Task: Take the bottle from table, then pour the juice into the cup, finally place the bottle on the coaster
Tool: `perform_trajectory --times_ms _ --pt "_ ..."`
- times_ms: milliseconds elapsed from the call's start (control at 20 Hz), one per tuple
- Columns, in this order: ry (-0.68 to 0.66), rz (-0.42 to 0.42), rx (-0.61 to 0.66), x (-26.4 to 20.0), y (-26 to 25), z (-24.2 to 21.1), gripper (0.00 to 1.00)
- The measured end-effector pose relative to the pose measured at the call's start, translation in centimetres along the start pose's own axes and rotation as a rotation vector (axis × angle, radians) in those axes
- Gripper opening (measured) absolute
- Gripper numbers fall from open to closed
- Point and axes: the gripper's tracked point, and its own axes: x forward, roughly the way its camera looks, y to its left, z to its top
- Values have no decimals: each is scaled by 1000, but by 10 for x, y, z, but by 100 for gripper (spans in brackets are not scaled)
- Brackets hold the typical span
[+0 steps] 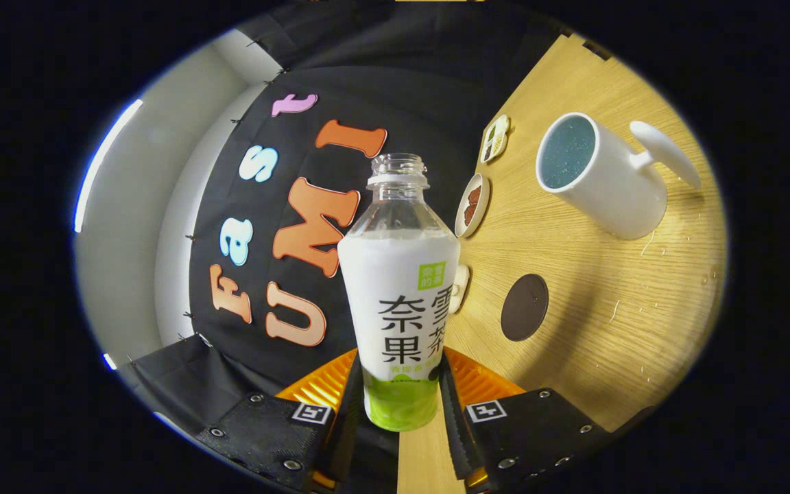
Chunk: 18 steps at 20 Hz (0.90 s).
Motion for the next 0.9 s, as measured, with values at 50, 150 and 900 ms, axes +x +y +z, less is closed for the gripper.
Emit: perform_trajectory --times_ms 50,150,900 --pt "-10 7 23 0 1 4 57" --pt "-18 3 38 0 -3 9 57" --pt "-90 85 404 5 -3 44 57"
